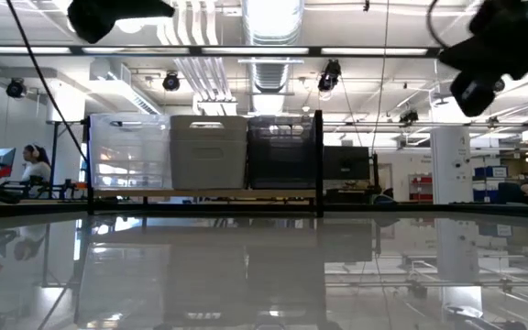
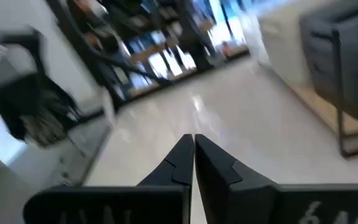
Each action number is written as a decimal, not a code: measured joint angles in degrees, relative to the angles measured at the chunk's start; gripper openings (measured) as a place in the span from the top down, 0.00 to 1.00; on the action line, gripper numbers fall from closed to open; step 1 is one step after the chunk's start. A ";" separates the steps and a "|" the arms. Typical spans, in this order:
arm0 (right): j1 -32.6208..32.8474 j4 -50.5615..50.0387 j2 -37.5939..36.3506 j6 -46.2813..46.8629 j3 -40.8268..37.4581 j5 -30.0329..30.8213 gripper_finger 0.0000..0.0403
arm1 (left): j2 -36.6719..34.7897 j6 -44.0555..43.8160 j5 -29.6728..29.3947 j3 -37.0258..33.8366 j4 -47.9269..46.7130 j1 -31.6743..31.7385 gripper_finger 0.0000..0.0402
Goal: Stack baskets on shelf by color
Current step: Return to Home Position
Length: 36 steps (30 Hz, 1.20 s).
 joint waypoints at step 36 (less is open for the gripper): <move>13.23 6.40 -15.71 -15.56 -12.31 11.63 0.98 | -59.56 24.51 45.76 -43.71 5.60 35.53 0.62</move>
